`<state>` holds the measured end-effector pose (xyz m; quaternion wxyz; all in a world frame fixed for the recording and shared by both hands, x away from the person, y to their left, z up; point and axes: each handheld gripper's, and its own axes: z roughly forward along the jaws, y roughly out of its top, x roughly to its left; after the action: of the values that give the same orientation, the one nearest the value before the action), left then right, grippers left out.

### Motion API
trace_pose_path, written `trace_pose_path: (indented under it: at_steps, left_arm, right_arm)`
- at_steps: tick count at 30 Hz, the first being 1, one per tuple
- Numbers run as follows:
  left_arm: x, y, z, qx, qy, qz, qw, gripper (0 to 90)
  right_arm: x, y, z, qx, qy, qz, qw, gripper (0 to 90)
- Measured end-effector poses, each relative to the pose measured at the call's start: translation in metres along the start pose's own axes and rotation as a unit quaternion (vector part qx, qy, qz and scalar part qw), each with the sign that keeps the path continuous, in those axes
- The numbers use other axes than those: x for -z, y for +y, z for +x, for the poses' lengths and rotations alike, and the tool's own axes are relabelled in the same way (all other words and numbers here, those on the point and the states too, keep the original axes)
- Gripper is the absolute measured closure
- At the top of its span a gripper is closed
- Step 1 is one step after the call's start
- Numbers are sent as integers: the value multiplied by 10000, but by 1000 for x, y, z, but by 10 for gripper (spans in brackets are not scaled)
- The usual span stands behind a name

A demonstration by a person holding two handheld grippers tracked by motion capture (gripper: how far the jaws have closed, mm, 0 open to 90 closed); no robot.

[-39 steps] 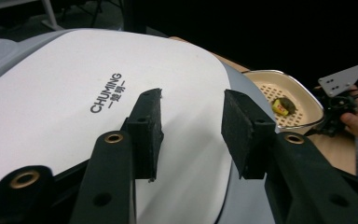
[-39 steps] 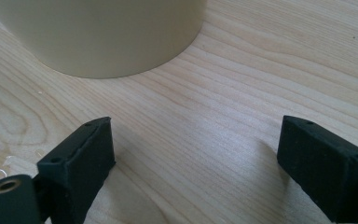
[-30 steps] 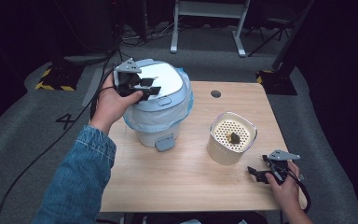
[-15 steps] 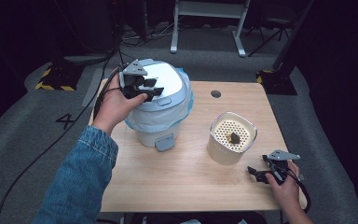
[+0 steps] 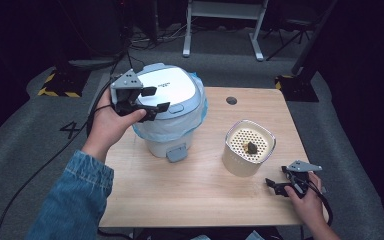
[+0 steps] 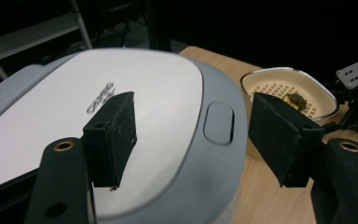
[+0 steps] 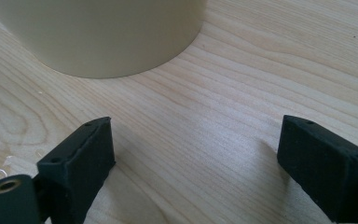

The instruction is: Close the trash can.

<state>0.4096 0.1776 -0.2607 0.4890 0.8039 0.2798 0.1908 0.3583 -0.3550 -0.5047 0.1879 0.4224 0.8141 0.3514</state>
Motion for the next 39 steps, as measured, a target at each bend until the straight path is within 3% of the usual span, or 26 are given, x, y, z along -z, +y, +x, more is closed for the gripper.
trace_pose_path:
  at_steps: [1,6,12,31,36,39]
  left_arm:
    - [8,-4,-9,12,10,26,10000,317]
    - [19,-17,-26,-27,-61,44,10000,308]
    - [29,-34,-37,100,36,141,9998,304]
    - [27,-103,-53,134,106,537,9984,278]
    - [29,-126,-56,173,282,534,9980,275]
    - [26,-140,-58,316,188,438,9984,274]
  right_arm:
    - [0,0,0,0,0,0,10000,109]
    - [0,0,0,-2,1,1,10000,109]
    - [0,0,0,-2,0,1,10000,109]
    - [0,0,0,0,0,1,10000,109]
    - [0,0,0,-2,0,-1,10000,109]
    - [0,0,0,-1,-1,0,10000,109]
